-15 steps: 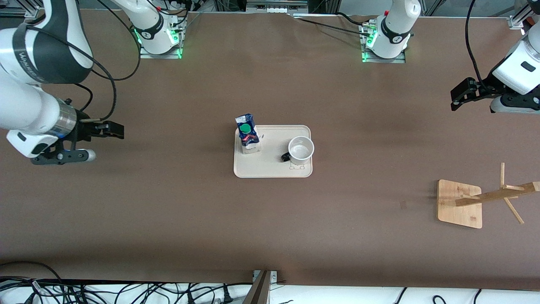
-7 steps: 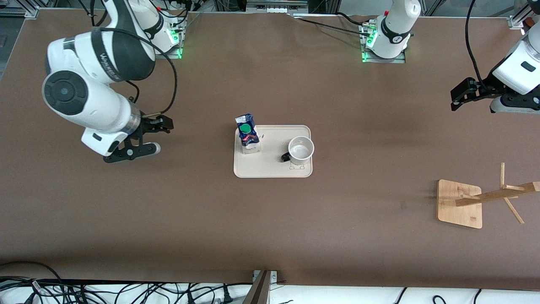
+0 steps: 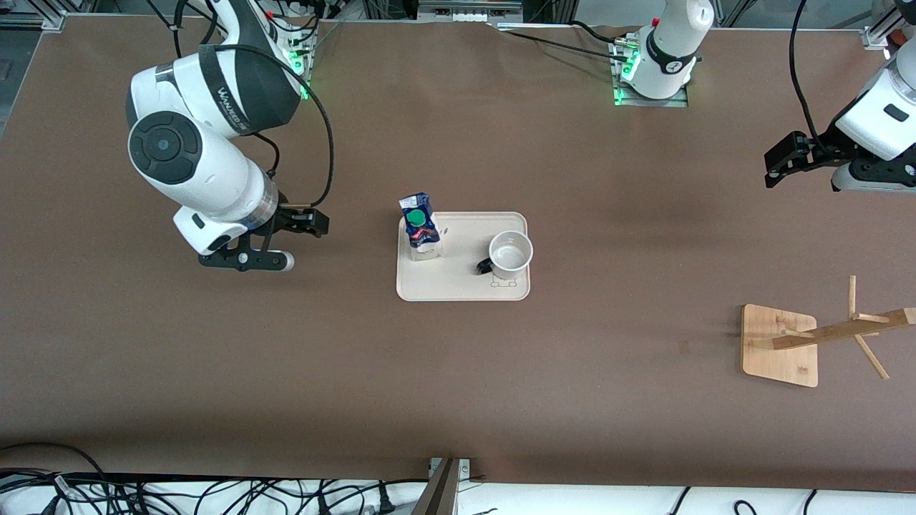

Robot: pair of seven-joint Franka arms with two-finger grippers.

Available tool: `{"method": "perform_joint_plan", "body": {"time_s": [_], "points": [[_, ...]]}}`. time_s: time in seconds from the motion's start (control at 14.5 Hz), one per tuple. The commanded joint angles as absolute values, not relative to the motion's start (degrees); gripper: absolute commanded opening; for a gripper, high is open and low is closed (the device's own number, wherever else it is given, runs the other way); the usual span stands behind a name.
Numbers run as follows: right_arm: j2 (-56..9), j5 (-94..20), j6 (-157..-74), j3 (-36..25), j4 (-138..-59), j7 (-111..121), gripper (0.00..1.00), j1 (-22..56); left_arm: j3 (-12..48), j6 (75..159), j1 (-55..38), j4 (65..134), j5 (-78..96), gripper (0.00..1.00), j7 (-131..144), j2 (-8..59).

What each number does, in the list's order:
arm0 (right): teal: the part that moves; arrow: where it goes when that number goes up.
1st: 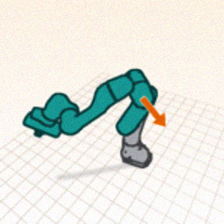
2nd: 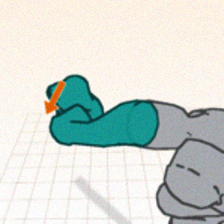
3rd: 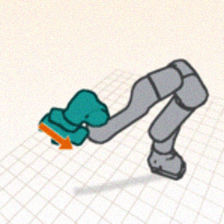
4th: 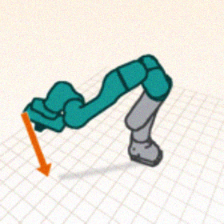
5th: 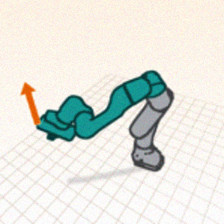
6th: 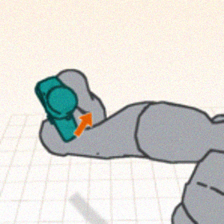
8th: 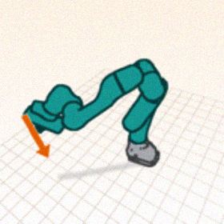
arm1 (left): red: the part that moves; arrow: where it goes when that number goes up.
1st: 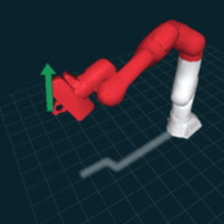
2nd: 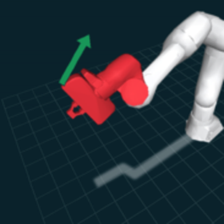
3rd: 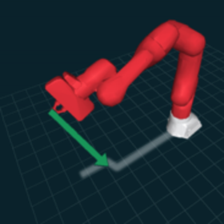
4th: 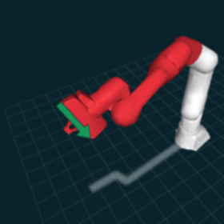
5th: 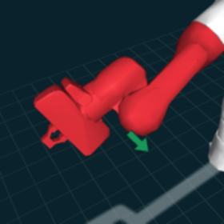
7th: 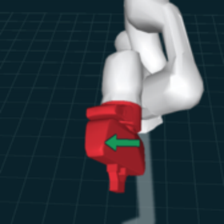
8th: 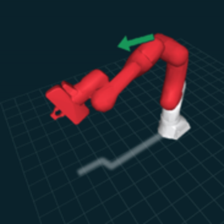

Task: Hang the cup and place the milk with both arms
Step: 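Reach the right gripper toward the milk carton on the tray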

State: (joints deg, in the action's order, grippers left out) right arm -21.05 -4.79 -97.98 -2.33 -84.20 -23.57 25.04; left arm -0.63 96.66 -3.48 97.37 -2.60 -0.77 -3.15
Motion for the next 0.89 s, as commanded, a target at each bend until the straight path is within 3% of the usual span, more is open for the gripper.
{"method": "perform_joint_plan", "body": {"time_s": [0.0,0.83], "points": [[-24.0,-6.0,-98.6,-2.3,-83.5,-18.4,1.0,29.8,-0.4,95.7,-3.2,95.7,-2.7,1.0,-0.9,-2.3],[-25.8,-6.9,-104.9,-1.0,-83.4,-12.8,1.0,35.1,-0.4,95.5,-3.2,95.7,-2.6,1.0,-0.9,-2.3]]}}
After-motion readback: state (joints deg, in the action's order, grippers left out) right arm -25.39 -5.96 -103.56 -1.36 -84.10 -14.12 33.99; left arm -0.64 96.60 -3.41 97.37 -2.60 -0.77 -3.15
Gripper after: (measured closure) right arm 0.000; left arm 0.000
